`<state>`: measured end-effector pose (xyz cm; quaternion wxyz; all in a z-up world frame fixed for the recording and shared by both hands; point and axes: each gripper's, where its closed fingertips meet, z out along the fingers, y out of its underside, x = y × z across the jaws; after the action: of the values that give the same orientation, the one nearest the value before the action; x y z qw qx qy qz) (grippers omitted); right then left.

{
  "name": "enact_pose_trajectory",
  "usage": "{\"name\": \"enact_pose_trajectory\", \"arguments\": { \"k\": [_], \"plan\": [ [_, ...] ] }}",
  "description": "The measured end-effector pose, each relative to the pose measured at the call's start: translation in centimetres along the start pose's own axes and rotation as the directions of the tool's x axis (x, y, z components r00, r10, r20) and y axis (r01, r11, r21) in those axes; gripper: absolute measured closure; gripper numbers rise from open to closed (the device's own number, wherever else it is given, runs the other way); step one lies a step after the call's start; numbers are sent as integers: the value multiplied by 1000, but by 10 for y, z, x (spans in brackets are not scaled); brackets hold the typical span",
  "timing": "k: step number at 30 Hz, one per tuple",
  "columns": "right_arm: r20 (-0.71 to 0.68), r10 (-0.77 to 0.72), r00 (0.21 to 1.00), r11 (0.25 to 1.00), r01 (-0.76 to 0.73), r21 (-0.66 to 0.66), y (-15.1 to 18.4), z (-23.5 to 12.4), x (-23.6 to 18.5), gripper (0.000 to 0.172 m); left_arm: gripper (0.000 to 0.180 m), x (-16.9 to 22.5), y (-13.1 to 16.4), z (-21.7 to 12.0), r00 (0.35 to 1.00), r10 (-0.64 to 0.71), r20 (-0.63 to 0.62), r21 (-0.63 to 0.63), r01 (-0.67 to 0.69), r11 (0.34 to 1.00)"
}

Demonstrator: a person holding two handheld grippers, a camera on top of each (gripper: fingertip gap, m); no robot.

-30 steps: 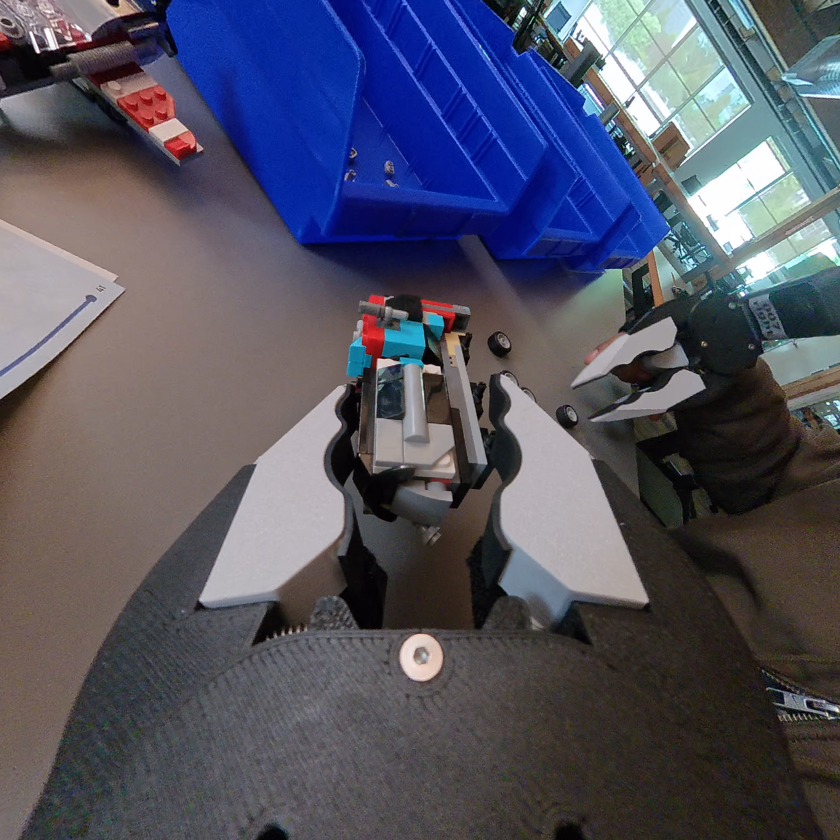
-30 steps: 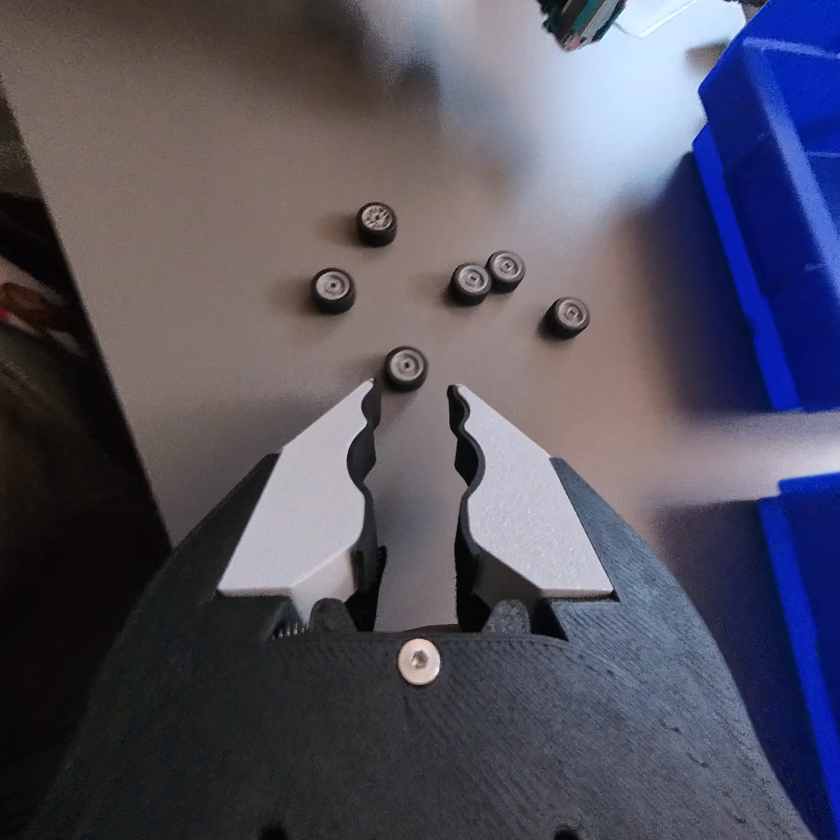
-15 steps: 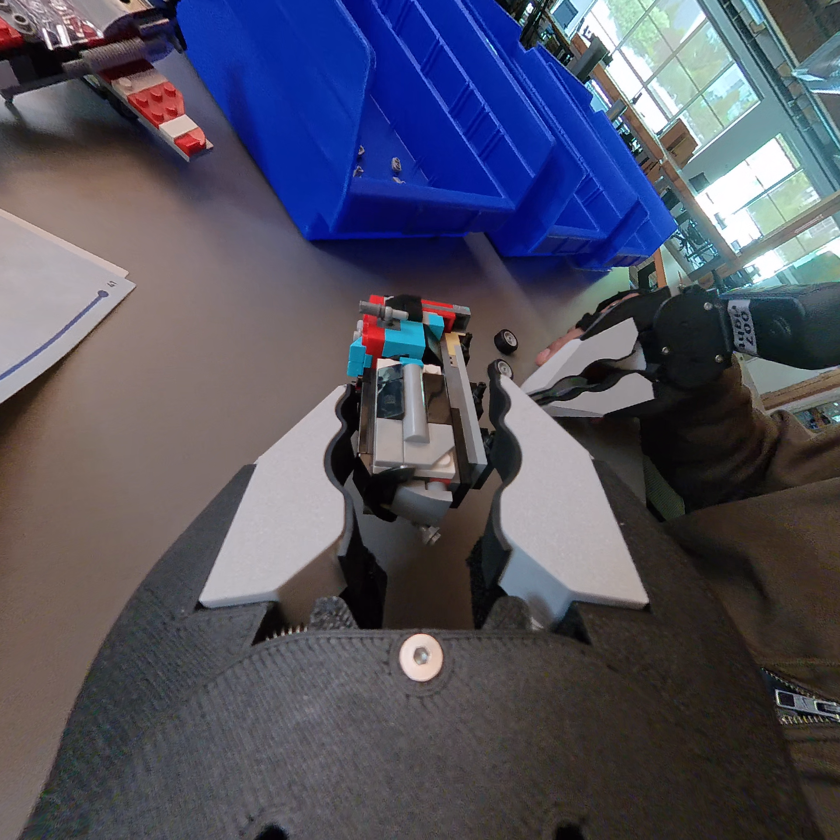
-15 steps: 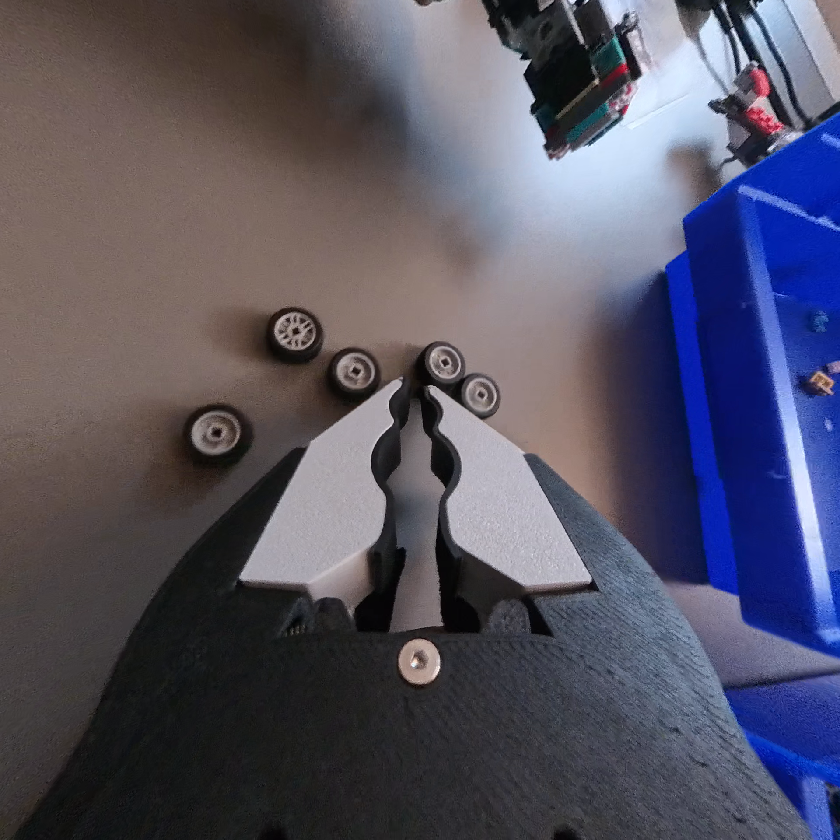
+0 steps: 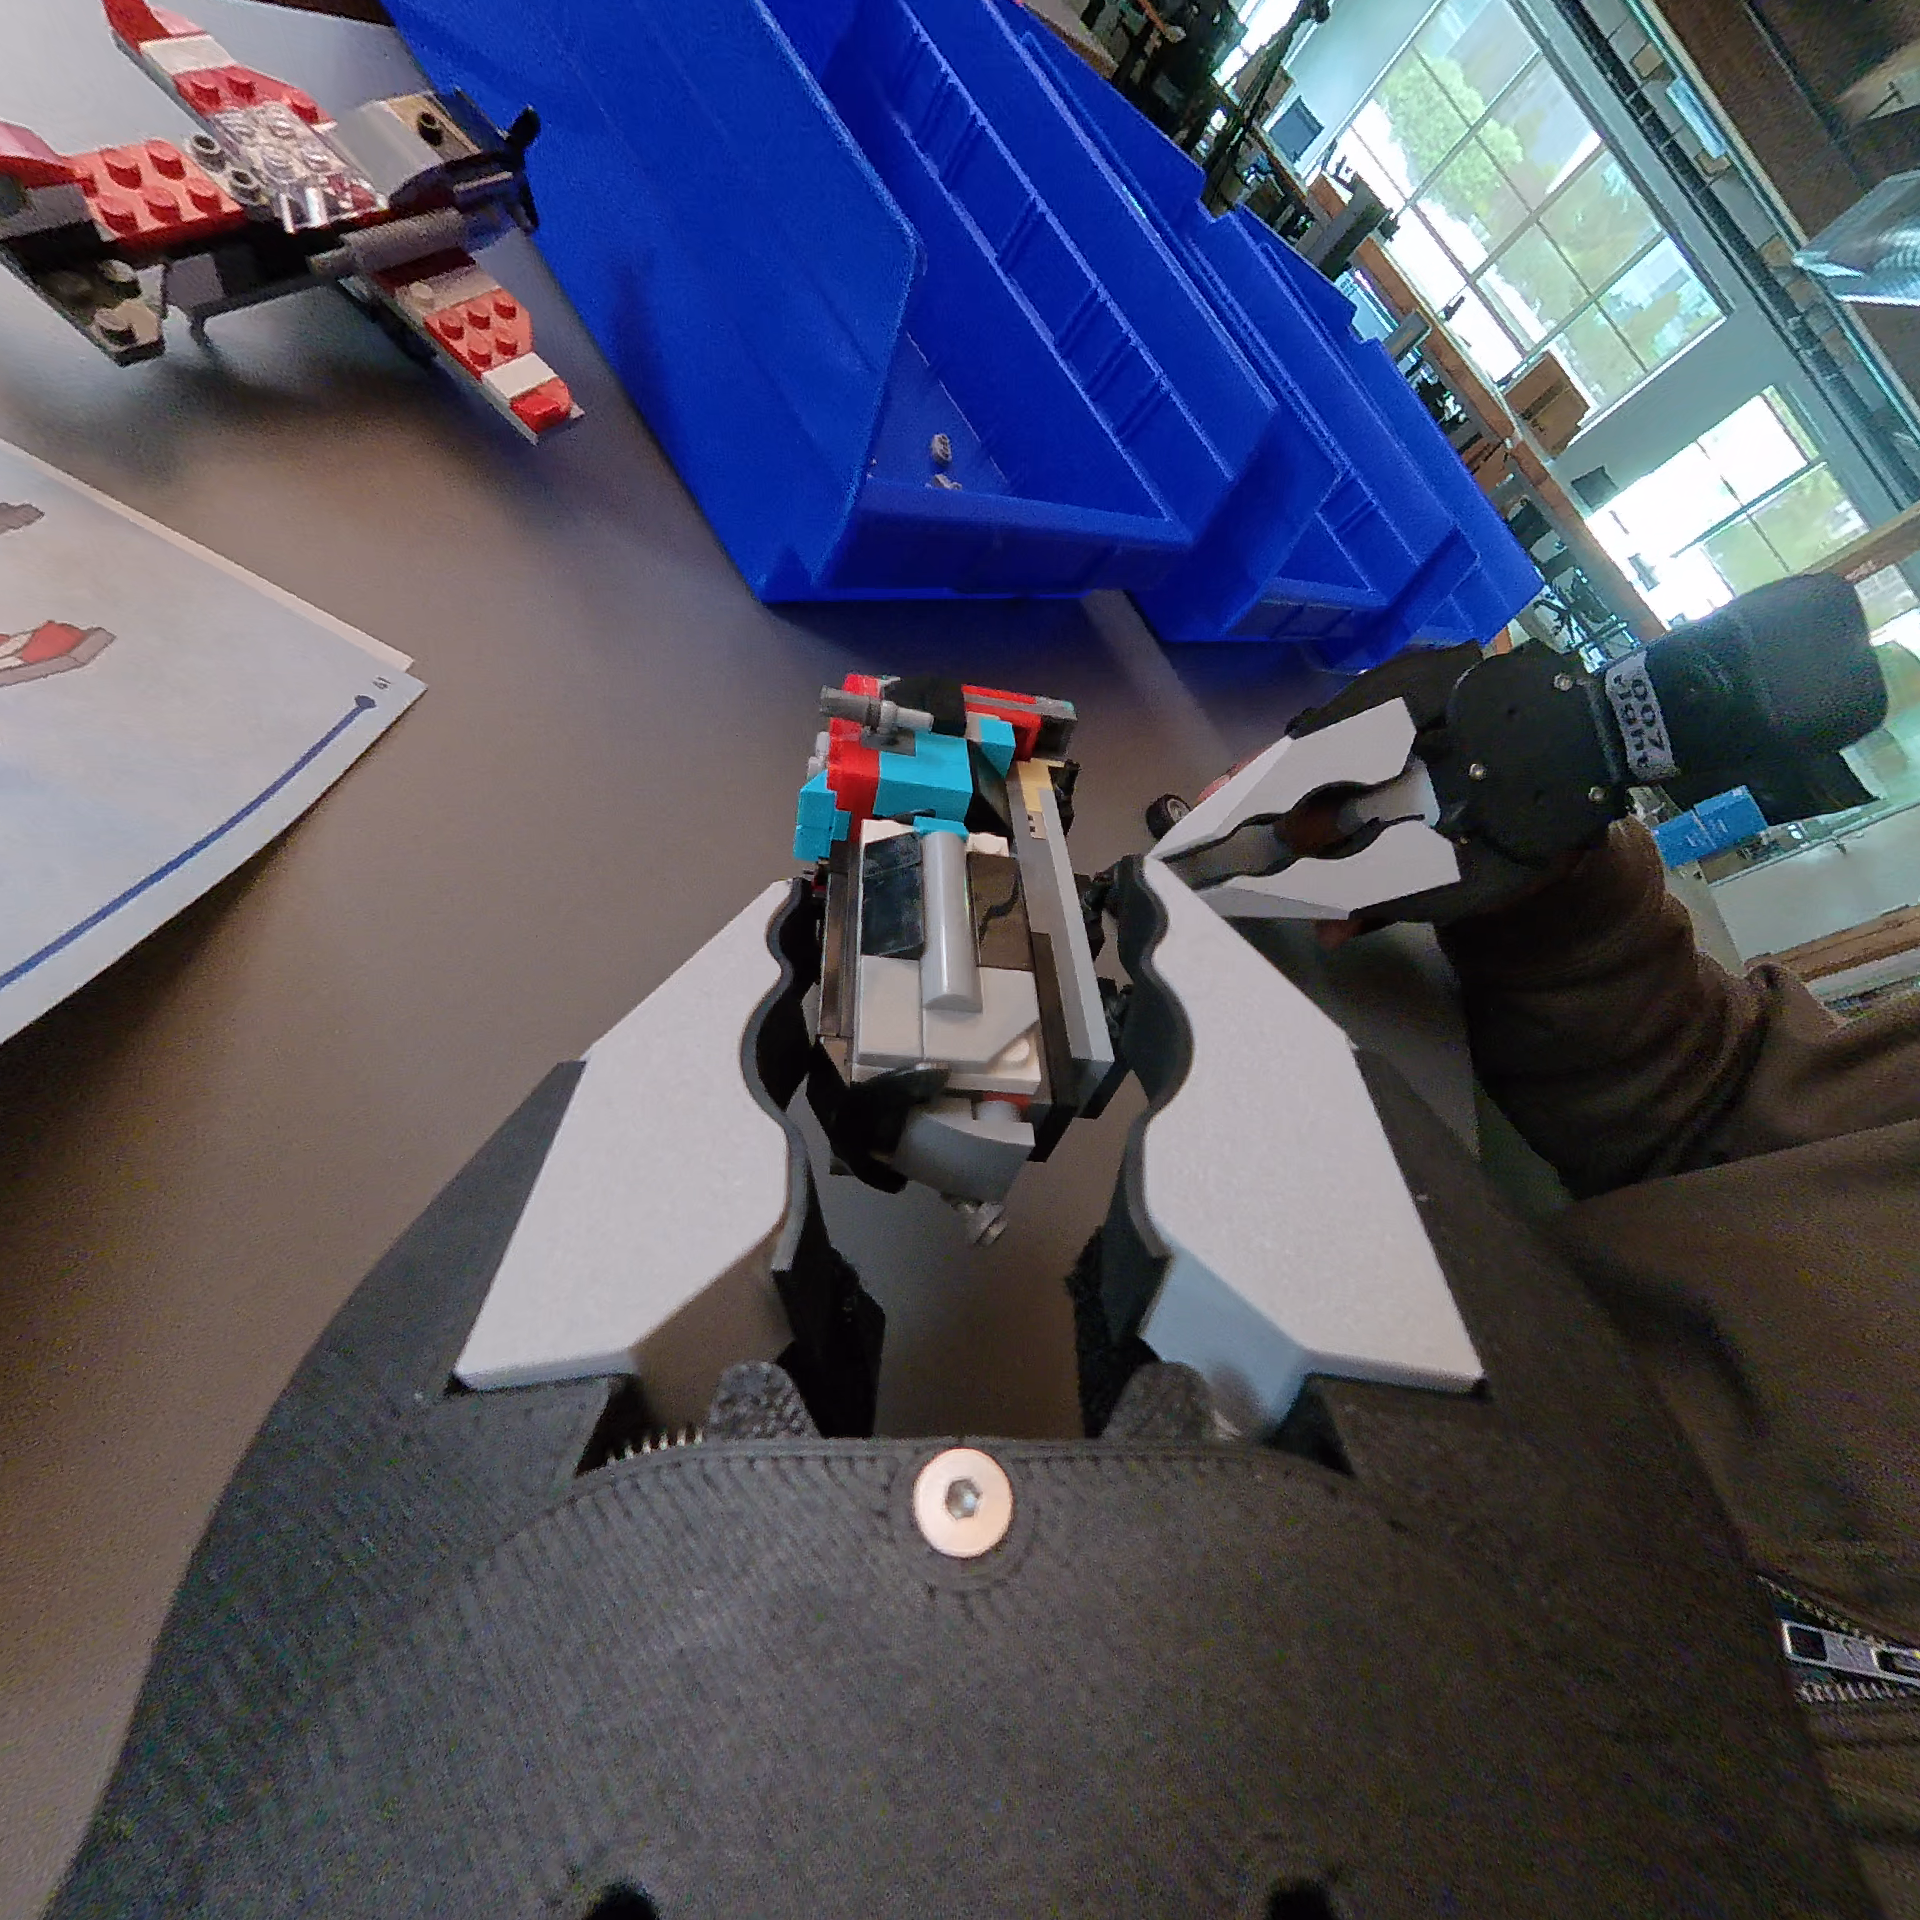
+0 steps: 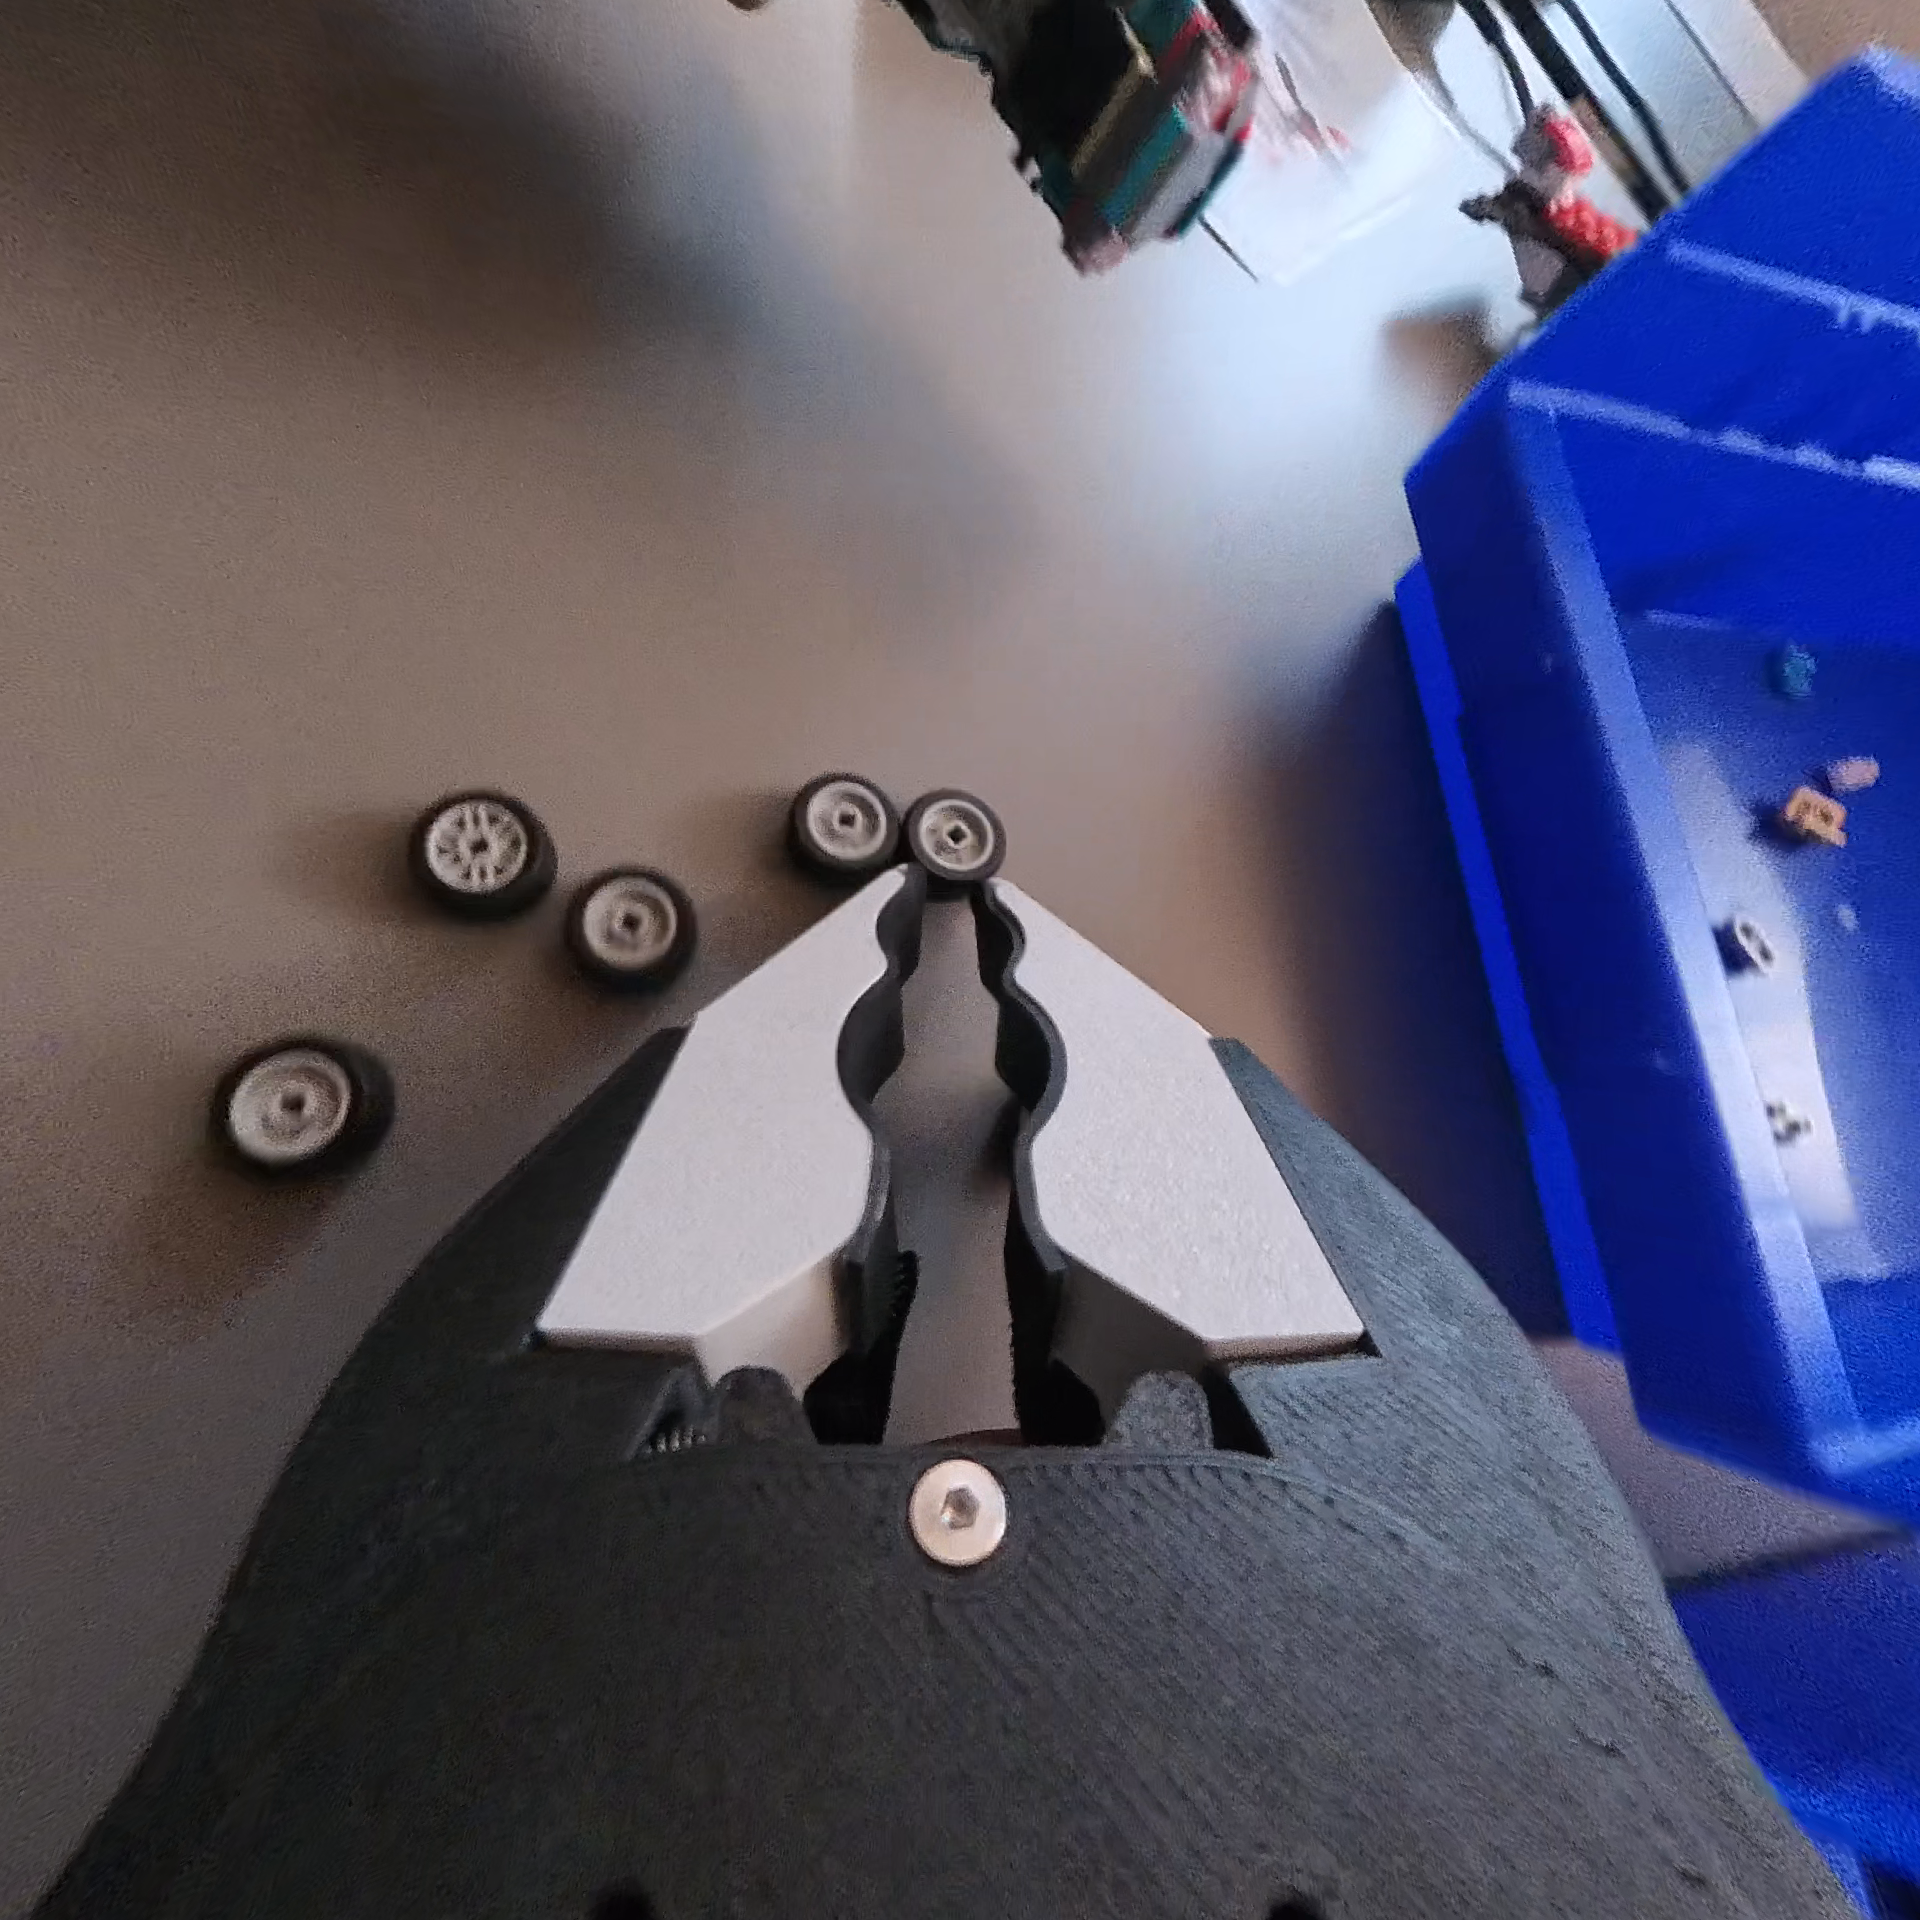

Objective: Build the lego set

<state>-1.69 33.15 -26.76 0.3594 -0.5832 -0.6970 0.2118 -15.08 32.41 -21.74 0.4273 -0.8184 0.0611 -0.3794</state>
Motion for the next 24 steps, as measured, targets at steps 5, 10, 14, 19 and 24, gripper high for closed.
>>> {"name": "enact_pose_trajectory", "arguments": {
  "k": [5, 10, 14, 19, 24],
  "plan": [
    [-8, 0, 1000, 999, 0, 32, -20, 3, 0, 155, 120, 0, -2, -1, 1000, -5, -5, 8, 5, 1000],
    [147, 58, 987, 993, -73, 97, -5, -47, -43, 141, 119, 3, -6, -4, 1000, -8, -19, 27, 9, 1000],
    [219, 36, 975, 997, -49, 55, 12, -59, -87, 136, 119, 1, -9, -7, 1000, -8, -12, 44, 9, 999],
    [147, -37, 988, 999, 35, 15, 8, -38, -86, 144, 119, -2, -10, -8, 1000, -14, -6, 48, 14, 999],
    [97, -75, 992, 997, 75, 1, -6, -10, -63, 148, 119, -5, -9, -8, 1000, -23, -5, 47, 23, 999]
  ]
}}
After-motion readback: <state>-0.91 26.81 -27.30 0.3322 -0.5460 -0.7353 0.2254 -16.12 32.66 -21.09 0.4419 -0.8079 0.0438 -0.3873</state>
